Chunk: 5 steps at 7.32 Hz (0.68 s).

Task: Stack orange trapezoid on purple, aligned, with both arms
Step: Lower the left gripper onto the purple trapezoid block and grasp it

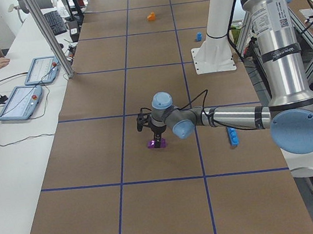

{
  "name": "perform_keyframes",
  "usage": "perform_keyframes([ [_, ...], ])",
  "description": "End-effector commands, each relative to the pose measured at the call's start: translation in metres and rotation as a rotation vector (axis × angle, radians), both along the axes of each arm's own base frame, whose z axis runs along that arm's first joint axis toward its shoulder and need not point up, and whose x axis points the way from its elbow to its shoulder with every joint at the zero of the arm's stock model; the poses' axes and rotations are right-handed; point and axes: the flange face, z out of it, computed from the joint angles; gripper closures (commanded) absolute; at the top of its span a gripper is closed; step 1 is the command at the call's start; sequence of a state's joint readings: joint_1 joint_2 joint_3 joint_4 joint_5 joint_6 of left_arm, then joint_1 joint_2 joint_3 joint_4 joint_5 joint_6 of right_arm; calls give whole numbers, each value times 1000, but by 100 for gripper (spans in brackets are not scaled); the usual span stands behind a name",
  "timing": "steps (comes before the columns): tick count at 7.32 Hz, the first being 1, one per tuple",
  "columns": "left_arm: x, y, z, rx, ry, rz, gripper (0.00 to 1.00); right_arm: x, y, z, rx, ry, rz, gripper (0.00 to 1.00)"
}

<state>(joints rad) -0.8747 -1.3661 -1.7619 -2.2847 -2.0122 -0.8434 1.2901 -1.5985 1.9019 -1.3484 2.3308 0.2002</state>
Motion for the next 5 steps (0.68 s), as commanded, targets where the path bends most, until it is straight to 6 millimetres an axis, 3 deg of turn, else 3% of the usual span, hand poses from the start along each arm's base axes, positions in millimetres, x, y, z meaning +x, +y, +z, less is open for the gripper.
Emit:
perform_keyframes([
  [1,20,10,7,1,-21,36,29,0,0,1,-2,1,1,0],
  [3,23,11,15,2,-38,43,35,-1,0,1,-2,1,-1,0],
  [5,23,11,20,-4,-45,43,52,-2,0,1,-2,1,-2,0],
])
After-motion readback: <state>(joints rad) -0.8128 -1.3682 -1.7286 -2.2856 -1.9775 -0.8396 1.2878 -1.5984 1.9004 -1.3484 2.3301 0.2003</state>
